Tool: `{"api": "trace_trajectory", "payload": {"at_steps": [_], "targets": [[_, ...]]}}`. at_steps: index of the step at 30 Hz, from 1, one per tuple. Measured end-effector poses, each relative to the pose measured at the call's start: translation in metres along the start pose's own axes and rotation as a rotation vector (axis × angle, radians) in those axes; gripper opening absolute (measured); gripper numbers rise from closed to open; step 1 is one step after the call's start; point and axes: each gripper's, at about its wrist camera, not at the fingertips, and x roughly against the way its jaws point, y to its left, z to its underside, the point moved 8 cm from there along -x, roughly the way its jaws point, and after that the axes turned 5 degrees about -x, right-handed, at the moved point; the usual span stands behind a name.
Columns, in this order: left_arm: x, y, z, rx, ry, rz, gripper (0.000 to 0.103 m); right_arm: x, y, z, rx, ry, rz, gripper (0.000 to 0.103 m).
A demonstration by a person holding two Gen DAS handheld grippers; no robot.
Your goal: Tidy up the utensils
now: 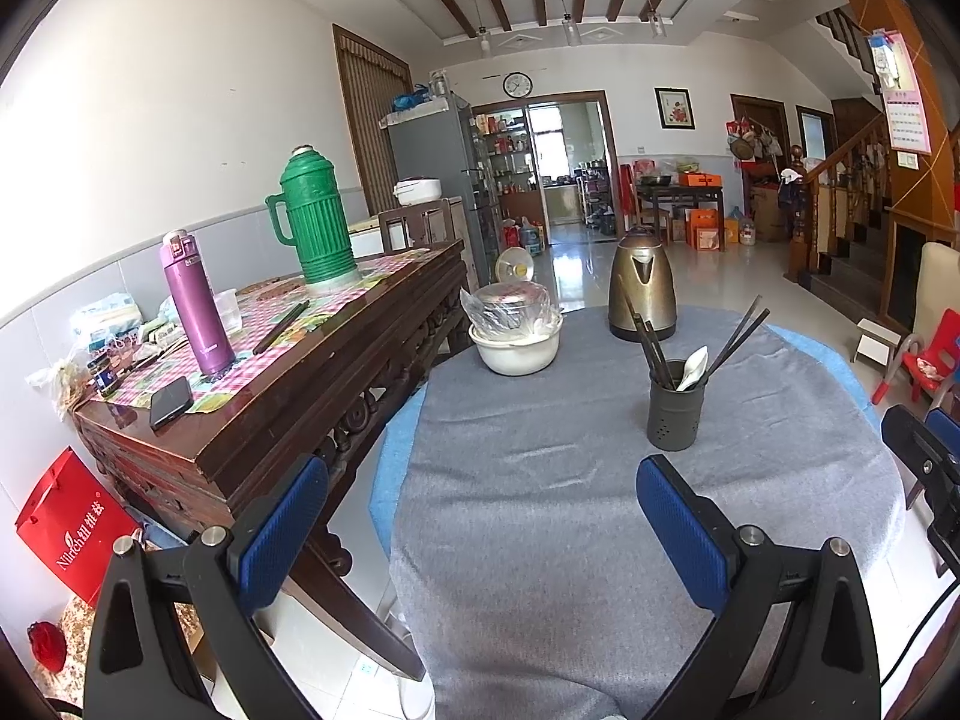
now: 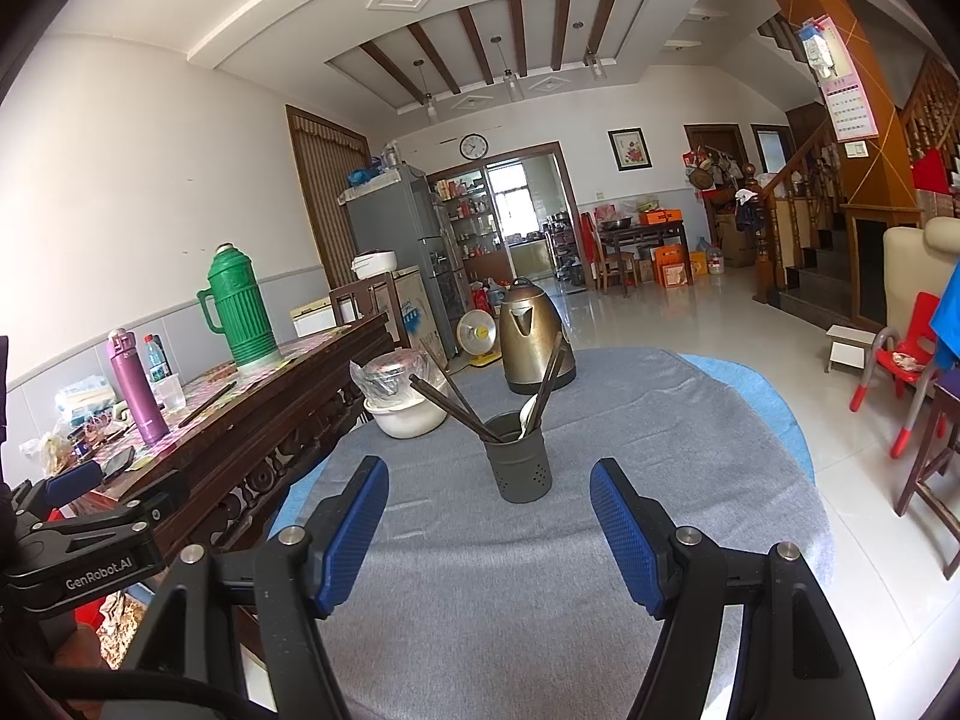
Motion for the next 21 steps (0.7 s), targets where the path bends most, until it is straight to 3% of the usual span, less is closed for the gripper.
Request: {"api": "trace_trajectory", "payload": {"at_steps": [21], "targets": [[-0.0022, 0.0005, 0.0036, 0.004, 0.010, -0.001, 0.102, 0.0005, -0.0001, 0.0000, 0.004, -0.003, 0.000, 0.073]]}}
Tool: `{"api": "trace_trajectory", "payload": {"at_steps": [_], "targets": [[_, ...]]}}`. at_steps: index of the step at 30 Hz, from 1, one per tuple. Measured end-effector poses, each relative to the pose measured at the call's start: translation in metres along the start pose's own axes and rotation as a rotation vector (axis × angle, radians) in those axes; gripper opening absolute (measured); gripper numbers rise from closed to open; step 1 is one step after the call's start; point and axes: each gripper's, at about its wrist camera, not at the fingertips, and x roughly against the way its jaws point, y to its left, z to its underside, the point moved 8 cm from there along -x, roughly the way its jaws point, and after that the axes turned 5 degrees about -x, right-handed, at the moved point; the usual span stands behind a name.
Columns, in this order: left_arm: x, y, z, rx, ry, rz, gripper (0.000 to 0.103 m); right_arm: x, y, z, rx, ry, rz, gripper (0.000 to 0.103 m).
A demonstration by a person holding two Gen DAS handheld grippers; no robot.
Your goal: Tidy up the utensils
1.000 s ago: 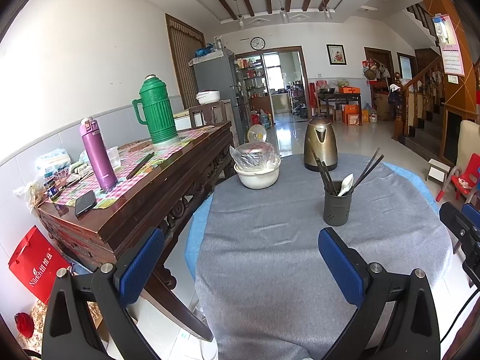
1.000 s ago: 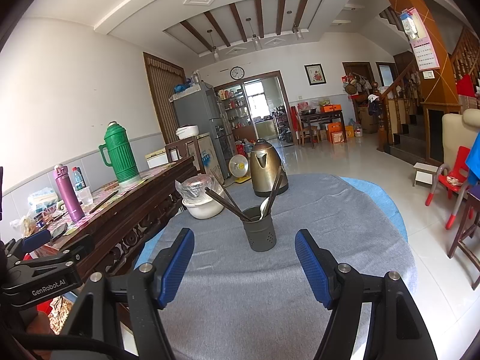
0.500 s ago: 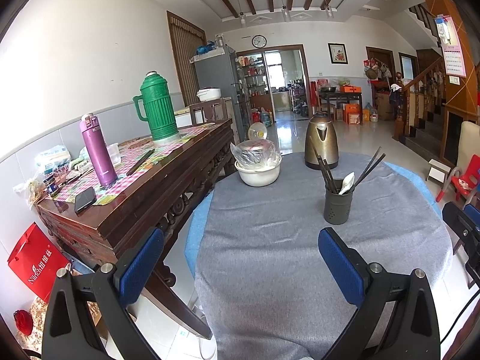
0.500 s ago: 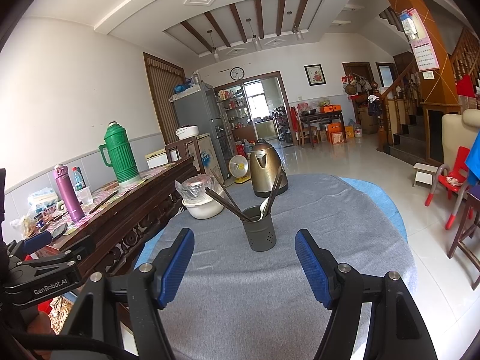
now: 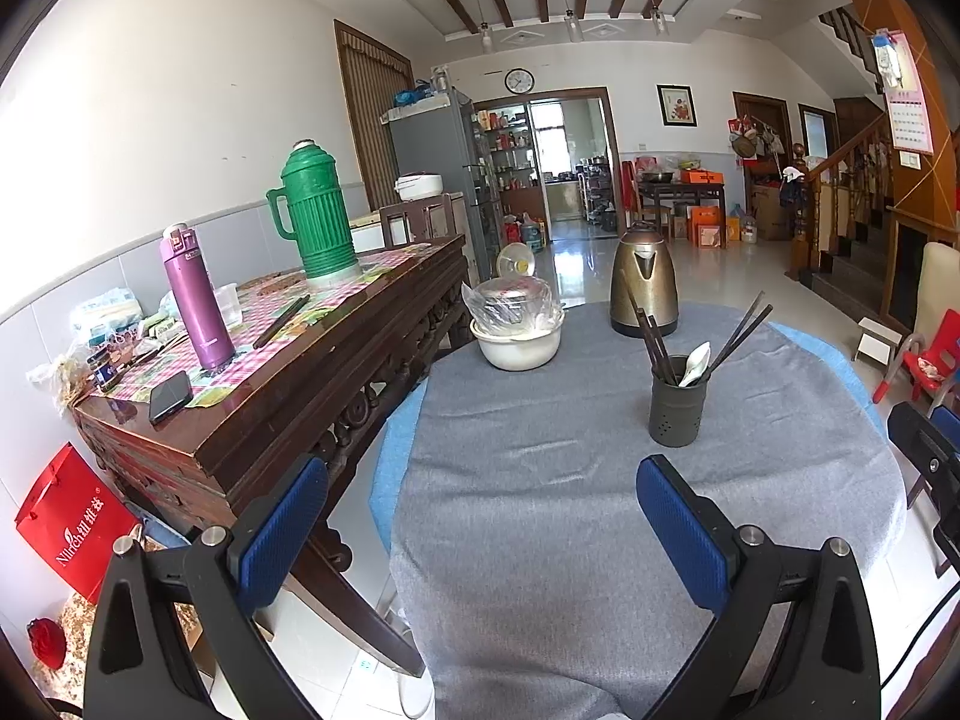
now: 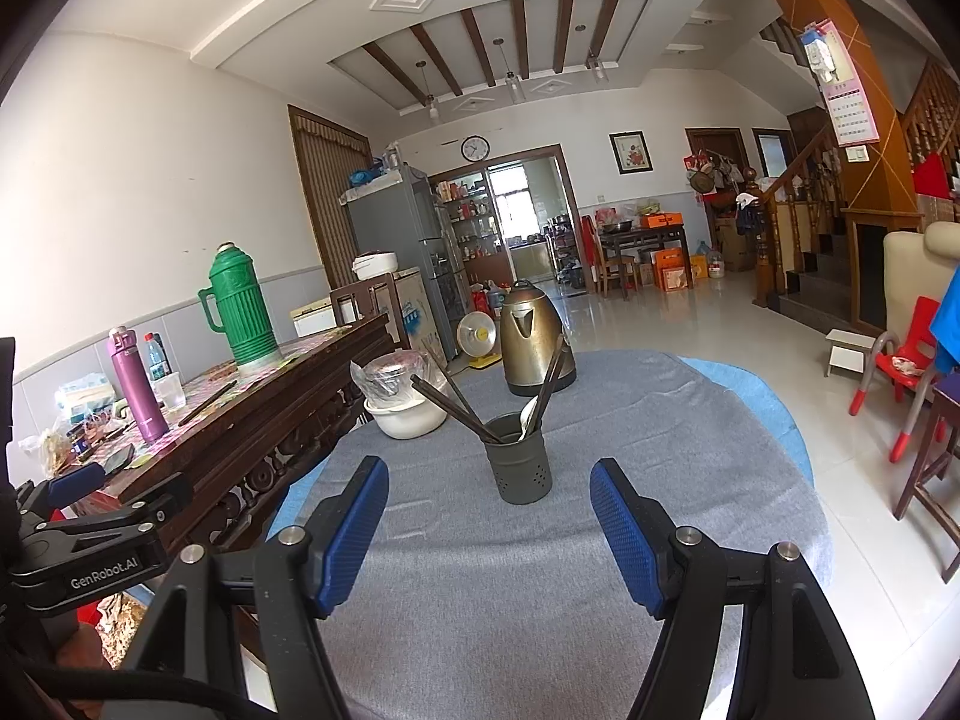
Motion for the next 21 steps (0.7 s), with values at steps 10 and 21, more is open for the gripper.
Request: {"api": "trace_trajectory", "payload": {"at_steps": [10, 21], "targets": [[-0.0001, 0.0004, 0.0011, 0.001, 0.003, -0.002, 0.102, -0.0004, 0.0001, 0.0009, -0.001, 0.000, -0.001, 0.073], [-0.0032, 0.0015, 0.0010, 0.002, 0.006, -0.007, 0.102, -0.0013, -0.0003, 0.0002, 0.007, 0.000, 0.000, 0.073]]}}
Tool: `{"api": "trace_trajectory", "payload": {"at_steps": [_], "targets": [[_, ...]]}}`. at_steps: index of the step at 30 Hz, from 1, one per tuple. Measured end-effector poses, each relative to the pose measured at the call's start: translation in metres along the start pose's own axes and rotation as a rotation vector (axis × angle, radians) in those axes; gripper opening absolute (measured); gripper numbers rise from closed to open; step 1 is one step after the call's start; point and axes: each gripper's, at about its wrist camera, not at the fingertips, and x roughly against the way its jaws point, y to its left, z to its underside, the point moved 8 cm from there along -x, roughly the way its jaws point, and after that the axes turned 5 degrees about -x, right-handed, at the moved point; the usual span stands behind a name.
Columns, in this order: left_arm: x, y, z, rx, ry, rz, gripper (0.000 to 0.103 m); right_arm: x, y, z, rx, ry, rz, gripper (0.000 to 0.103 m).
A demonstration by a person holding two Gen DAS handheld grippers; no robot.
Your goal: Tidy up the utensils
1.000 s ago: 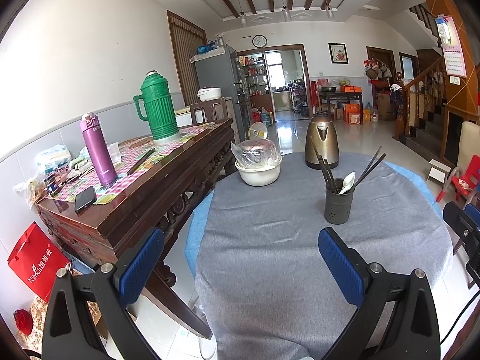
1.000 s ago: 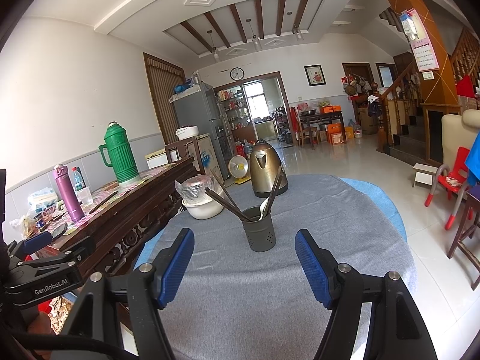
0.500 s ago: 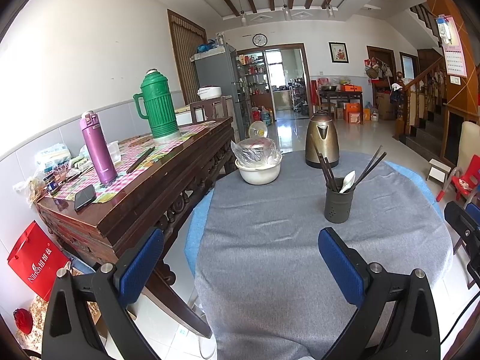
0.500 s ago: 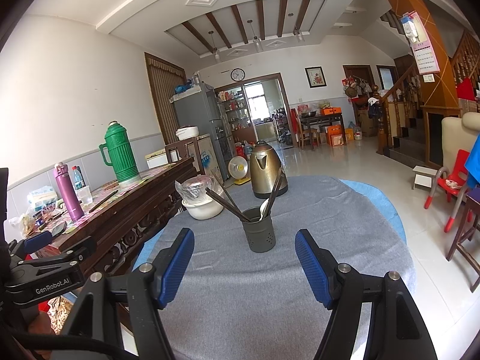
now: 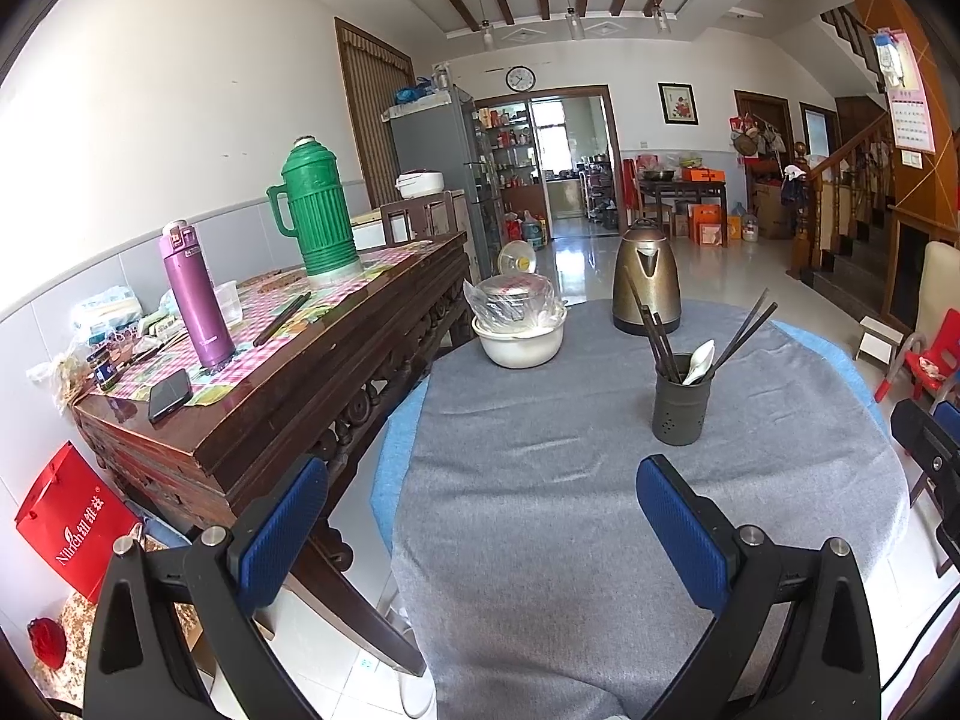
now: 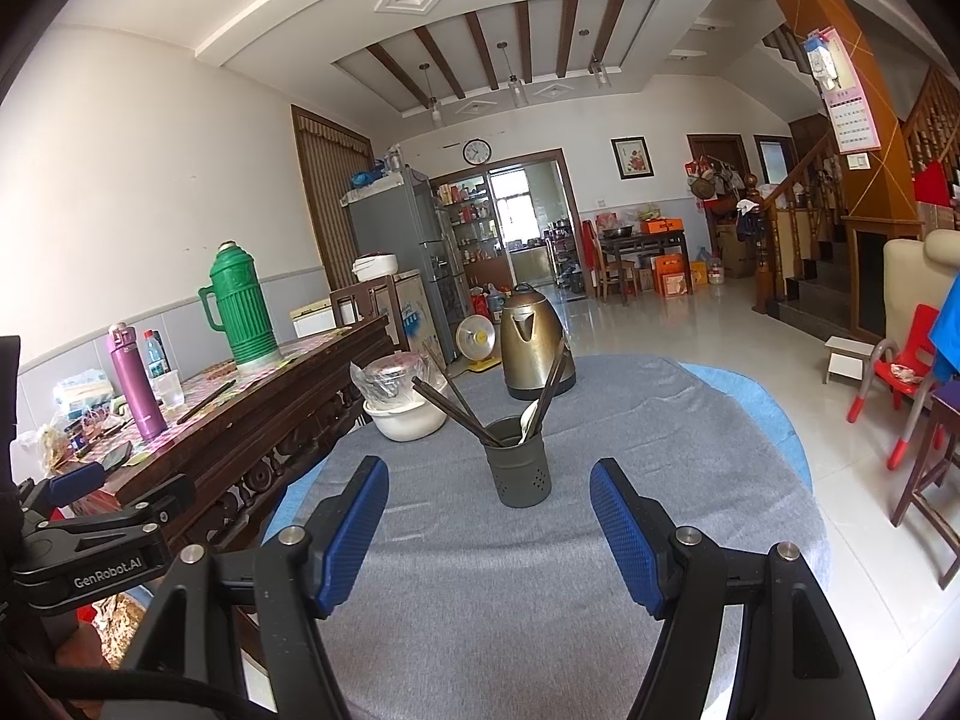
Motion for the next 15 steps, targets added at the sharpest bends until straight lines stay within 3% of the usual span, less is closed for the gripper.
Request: {"api": "trace_trajectory", "payload": {"at_steps": [15], "targets": [[-0.034, 0.014, -0.010, 0.049, 0.050, -0.008, 0.102, -0.020, -0.013, -0.026, 0.038, 0.011, 0.020, 0.073]]}}
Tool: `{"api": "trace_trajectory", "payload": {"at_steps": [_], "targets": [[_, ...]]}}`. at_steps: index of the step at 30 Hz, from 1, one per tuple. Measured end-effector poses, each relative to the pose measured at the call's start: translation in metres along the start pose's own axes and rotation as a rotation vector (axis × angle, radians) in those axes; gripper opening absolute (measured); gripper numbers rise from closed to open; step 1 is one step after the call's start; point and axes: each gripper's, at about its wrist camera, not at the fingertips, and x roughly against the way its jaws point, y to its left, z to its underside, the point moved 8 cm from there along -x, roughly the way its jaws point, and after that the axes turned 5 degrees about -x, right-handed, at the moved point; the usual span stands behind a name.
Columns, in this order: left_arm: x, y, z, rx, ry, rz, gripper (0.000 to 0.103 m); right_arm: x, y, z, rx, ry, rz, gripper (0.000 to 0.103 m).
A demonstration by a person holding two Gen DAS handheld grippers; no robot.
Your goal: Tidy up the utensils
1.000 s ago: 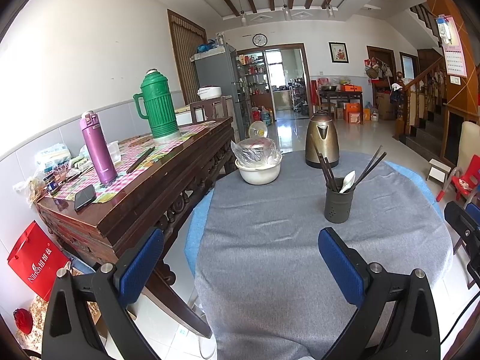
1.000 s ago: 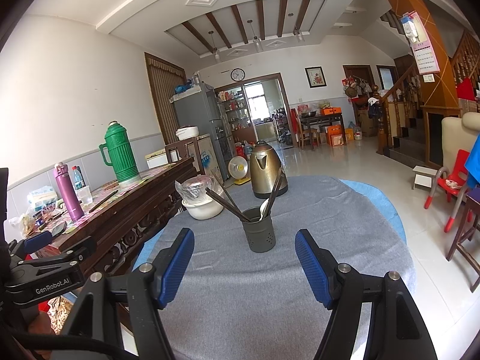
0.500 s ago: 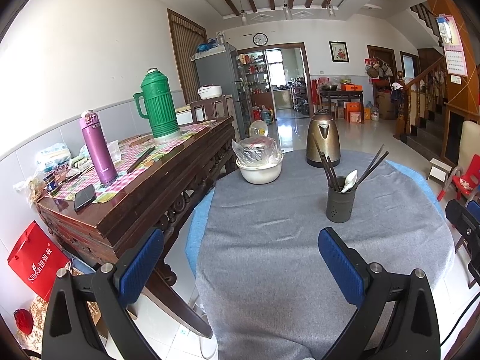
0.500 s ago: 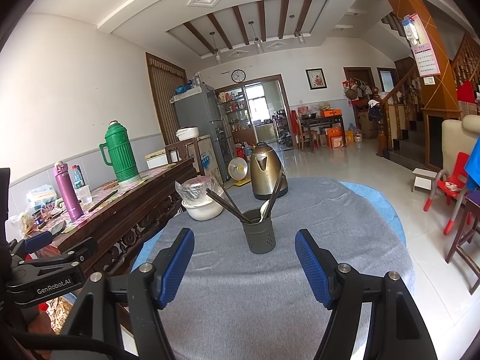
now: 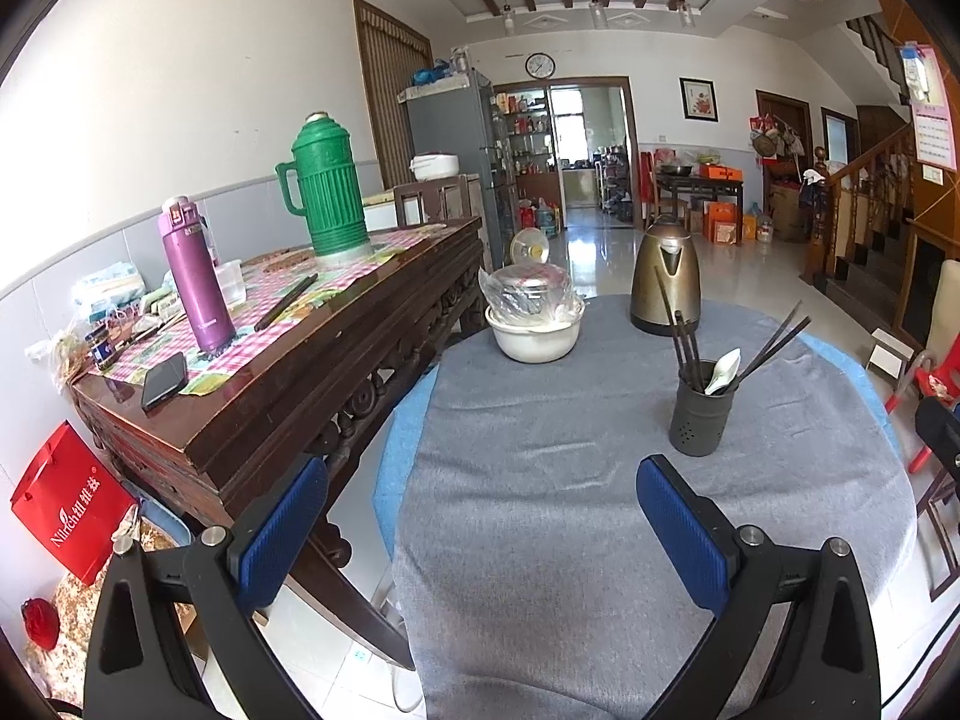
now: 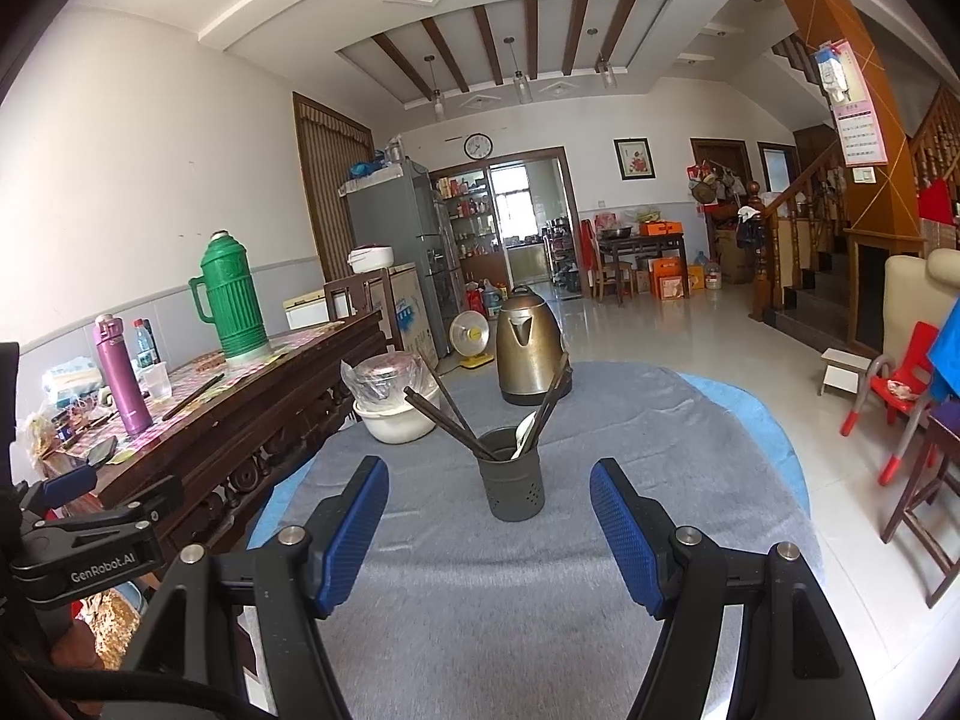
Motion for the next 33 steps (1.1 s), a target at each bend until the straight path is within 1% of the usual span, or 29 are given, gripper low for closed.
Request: {"api": "trace_trajectory", "payload": {"at_steps": [8, 14, 17, 21, 23, 24, 25, 29, 32, 33], "targets": [[-0.026, 0.001, -0.007, 0.007, 0.033, 0.007, 0.102, -0.025, -0.008, -0.015, 0.032, 0.015, 0.012, 0.073], [-0.049, 0.001, -0.014, 0.011, 0.060, 0.013, 0.102, -0.056, -0.021, -0.029, 0.045, 0.038, 0.027, 0.073], [-0.058, 0.002, -0.018, 0.014, 0.064, 0.013, 0.102, -0.069, -0.020, -0.031, 0.055, 0.045, 0.038, 0.073], [-0.070, 0.000, -0.023, 0.016, 0.072, 0.030, 0.102, -0.090, -0.028, -0.037, 0.068, 0.058, 0.058, 0.073], [-0.075, -0.003, -0.024, 0.012, 0.073, 0.038, 0.102, -0.098, -0.024, -0.036, 0.073, 0.063, 0.066, 0.073], [-0.077, -0.004, -0.025, 0.009, 0.072, 0.044, 0.102, -0.104, -0.028, -0.037, 0.077, 0.070, 0.071, 0.073], [-0.078, -0.005, -0.026, 0.007, 0.070, 0.046, 0.102, -0.104, -0.022, -0.033, 0.080, 0.074, 0.075, 0.073], [-0.085, -0.010, -0.030, -0.001, 0.066, 0.063, 0.102, -0.122, -0.029, -0.033, 0.094, 0.096, 0.097, 0.073], [-0.092, -0.014, -0.033, -0.007, 0.070, 0.079, 0.102, -0.123, -0.017, -0.018, 0.098, 0.098, 0.110, 0.073], [-0.094, -0.015, -0.033, -0.009, 0.071, 0.081, 0.102, -0.128, -0.020, -0.018, 0.104, 0.102, 0.116, 0.073]]}}
